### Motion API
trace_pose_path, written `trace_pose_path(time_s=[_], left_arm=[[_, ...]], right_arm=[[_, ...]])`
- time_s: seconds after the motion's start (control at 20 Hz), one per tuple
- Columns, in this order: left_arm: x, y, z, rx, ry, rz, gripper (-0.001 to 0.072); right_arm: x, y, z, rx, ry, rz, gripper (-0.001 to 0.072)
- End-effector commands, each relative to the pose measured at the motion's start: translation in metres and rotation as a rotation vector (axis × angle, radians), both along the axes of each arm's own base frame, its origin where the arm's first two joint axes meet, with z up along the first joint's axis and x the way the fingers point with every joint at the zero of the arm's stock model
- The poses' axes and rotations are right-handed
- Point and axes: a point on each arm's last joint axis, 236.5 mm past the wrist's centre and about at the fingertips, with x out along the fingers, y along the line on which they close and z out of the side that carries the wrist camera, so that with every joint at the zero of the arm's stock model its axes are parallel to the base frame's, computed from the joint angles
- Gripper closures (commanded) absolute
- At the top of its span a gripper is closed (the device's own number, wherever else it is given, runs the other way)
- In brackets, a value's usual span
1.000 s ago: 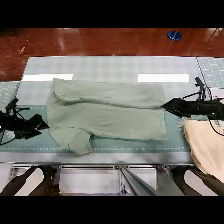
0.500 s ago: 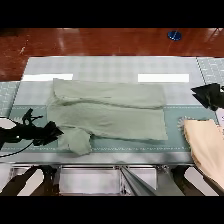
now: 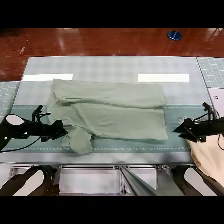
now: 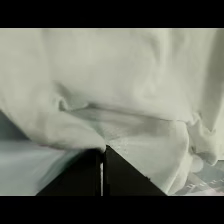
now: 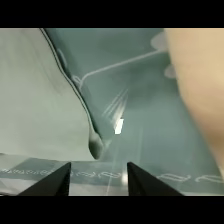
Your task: Fold the shirts.
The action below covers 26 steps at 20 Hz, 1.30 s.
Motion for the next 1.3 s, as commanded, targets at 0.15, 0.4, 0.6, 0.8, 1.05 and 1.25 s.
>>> trace_pose_path(time_s=[0.15, 0.4, 0.6, 0.8, 1.05, 1.25], left_arm=[[0.012, -0.003, 0.015, -0.021, -0.028, -0.026, 0.069], [0.01, -0.004, 0.015, -0.025, -0.023, -0.029, 0.0689], [0.015, -0.003, 0.019, -0.022, -0.037, -0.032, 0.069], [0.032, -0.003, 0.056, -0.042, -0.097, -0.134, 0.069], [0.104, 0.019, 0.112, 0.012, -0.266, -0.155, 0.069], [0.163, 0.021, 0.124, -0.01, -0.287, -0.145, 0.069]], right_arm=[[-0.015, 0.022, -0.022, 0.035, 0.1, 0.018, 0.0298], [0.011, 0.048, -0.035, 0.093, 0.069, -0.009, 0.0299], [0.032, 0.077, -0.042, 0.086, 0.008, 0.012, 0.0501], [0.059, 0.085, -0.002, 0.139, -0.129, 0.142, 0.0693], [0.124, 0.063, 0.055, 0.057, -0.313, 0.167, 0.0694], [0.179, 0.054, 0.071, 0.057, -0.375, 0.14, 0.0693]])
